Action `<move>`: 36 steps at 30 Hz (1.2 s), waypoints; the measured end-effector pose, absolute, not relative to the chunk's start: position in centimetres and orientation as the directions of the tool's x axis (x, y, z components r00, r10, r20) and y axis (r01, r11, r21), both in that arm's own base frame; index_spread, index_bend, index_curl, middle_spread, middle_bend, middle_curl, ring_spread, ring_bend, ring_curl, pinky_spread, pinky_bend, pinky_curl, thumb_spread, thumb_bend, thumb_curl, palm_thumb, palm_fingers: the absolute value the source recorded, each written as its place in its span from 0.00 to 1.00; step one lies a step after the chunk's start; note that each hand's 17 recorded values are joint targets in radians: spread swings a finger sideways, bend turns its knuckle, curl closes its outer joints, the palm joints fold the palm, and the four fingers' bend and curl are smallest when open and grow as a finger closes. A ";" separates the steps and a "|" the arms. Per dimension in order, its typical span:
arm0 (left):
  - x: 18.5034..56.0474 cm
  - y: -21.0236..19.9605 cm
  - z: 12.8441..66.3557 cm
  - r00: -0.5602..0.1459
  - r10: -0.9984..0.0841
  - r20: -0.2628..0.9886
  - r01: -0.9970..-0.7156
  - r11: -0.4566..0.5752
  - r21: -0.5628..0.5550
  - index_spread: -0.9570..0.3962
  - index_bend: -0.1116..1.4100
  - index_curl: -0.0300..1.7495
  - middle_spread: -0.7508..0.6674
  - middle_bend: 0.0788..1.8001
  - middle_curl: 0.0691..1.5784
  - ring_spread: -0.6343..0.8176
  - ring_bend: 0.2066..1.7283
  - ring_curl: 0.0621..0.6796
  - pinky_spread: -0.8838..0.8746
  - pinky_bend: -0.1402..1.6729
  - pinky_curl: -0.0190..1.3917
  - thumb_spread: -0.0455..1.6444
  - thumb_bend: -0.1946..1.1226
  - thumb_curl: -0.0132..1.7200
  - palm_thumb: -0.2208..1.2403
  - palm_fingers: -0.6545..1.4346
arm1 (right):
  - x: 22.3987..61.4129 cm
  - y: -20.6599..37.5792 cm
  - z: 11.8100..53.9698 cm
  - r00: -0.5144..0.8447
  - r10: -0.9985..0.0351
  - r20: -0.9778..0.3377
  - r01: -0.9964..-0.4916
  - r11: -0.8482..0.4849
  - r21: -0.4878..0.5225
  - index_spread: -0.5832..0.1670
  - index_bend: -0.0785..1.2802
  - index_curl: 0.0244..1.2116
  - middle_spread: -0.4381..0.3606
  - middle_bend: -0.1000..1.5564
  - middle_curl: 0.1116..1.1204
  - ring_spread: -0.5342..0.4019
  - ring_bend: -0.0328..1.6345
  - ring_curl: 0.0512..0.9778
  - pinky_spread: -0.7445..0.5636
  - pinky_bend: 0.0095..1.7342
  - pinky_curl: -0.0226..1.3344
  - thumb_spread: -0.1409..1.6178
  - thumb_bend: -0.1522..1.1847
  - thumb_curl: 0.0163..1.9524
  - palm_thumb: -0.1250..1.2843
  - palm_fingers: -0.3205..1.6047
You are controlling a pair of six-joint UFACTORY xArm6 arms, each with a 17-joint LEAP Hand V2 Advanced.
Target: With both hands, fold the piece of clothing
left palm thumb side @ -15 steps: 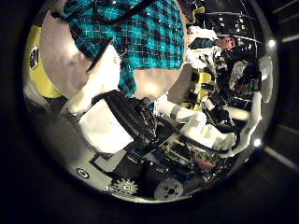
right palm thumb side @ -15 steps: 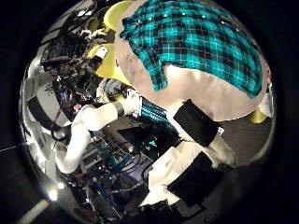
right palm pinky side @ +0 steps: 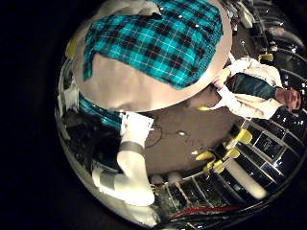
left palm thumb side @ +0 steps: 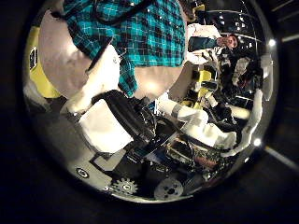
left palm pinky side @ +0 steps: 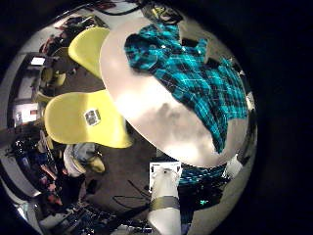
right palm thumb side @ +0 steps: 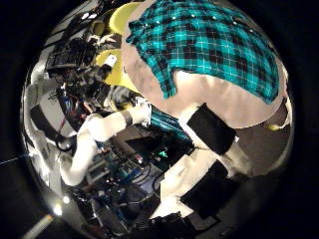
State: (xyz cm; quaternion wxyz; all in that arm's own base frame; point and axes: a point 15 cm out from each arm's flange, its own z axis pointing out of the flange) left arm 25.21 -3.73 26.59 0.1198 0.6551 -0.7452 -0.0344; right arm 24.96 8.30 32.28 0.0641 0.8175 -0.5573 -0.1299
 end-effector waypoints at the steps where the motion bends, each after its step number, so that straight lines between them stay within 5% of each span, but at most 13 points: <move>1: 25.2 -4.0 26.2 -0.138 -0.983 0.118 -0.964 0.161 0.213 0.51 0.19 0.35 0.40 0.08 0.33 0.36 0.32 0.25 0.42 0.31 0.29 0.74 0.10 0.20 0.45 0.50 | 25.1 8.1 32.3 0.338 -0.931 -0.141 -0.897 -0.364 0.250 0.34 0.18 0.24 0.52 0.27 0.26 0.69 0.44 0.16 0.88 0.36 0.13 0.87 0.11 0.15 0.56 0.33; 10: 27.1 -8.6 22.0 -0.375 -0.927 -0.010 -0.917 0.369 0.152 0.60 0.18 0.31 0.53 0.06 0.29 0.49 0.34 0.25 0.55 0.30 0.29 0.64 0.11 0.17 0.28 0.41 | 25.5 6.8 32.8 0.297 -0.946 -0.133 -0.916 -0.321 0.241 0.35 0.18 0.24 0.46 0.26 0.26 0.69 0.44 0.16 0.88 0.36 0.13 0.88 0.11 0.15 0.56 0.33; 36: 24.8 -11.7 13.8 -0.505 -0.861 -0.052 -0.829 0.467 0.308 0.74 0.18 0.21 0.68 0.08 0.22 0.66 0.35 0.22 0.68 0.32 0.26 0.53 0.13 0.19 0.25 0.38 | 25.2 0.0 34.3 0.213 -0.977 0.003 -0.938 -0.204 0.280 0.36 0.18 0.24 0.54 0.27 0.26 0.65 0.46 0.15 0.87 0.37 0.12 0.85 0.11 0.16 0.55 0.34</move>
